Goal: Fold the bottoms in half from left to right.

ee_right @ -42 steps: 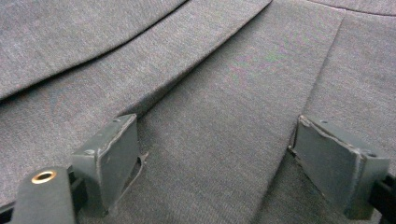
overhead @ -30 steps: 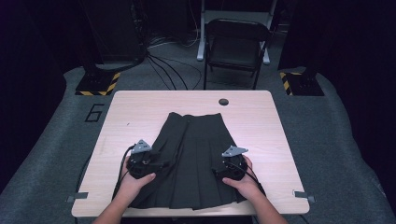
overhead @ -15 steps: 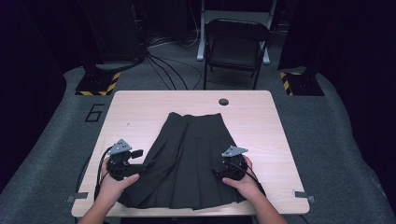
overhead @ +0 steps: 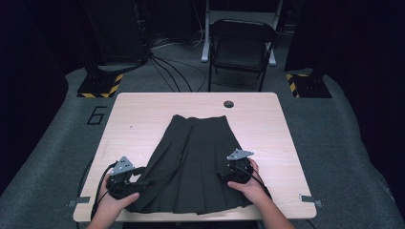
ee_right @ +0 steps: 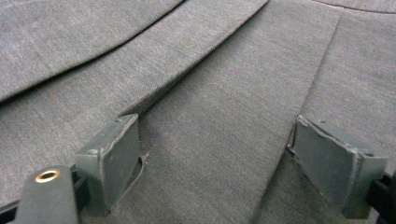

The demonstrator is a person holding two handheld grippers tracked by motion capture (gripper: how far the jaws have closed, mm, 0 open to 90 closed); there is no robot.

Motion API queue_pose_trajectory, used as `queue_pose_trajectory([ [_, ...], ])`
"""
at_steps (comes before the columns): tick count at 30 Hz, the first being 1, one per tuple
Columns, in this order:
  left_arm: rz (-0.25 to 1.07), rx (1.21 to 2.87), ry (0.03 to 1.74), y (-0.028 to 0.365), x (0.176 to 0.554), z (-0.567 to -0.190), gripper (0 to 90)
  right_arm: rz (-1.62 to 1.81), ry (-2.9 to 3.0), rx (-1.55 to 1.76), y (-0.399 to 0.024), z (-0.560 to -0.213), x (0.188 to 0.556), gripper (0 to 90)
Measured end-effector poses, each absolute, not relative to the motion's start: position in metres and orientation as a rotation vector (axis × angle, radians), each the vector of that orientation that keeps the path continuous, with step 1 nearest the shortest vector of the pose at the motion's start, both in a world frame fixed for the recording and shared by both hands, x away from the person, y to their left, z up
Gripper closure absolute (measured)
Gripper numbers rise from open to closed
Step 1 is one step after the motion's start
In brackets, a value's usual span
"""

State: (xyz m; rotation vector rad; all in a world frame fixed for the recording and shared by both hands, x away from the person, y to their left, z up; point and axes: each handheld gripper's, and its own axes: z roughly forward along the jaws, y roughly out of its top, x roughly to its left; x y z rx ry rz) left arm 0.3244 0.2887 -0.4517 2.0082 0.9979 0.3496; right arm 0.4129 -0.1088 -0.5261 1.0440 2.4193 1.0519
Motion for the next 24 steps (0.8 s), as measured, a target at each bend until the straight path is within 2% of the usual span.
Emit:
queue_pose_trajectory([
  [8, 0.371, 2.004, 1.027, 0.304, 0.308, -0.464, 35.6, 1.002, 2.434, 1.067, -0.097, -0.506, 0.414, 28.5],
  [9, 0.365, 2.0, 1.035, 0.306, 0.308, -0.466, 39.3, 1.021, 2.436, 1.073, -0.091, -0.496, 0.415, 31.7],
  [12, 0.342, 2.004, 1.044, 0.305, 0.305, -0.471, 43.3, 1.045, 2.446, 1.054, -0.084, -0.488, 0.417, 32.0],
  [20, 0.314, 2.063, 0.991, 0.297, 0.299, -0.471, 67.3, 1.121, 2.461, 0.966, -0.031, -0.46, 0.432, 31.8],
  [21, 0.308, 2.07, 0.961, 0.294, 0.296, -0.47, 74.0, 1.123, 2.465, 0.932, -0.016, -0.458, 0.435, 31.8],
  [24, 0.31, 2.051, 0.919, 0.289, 0.292, -0.465, 79.8, 1.109, 2.482, 0.902, -0.002, -0.456, 0.439, 31.9],
])
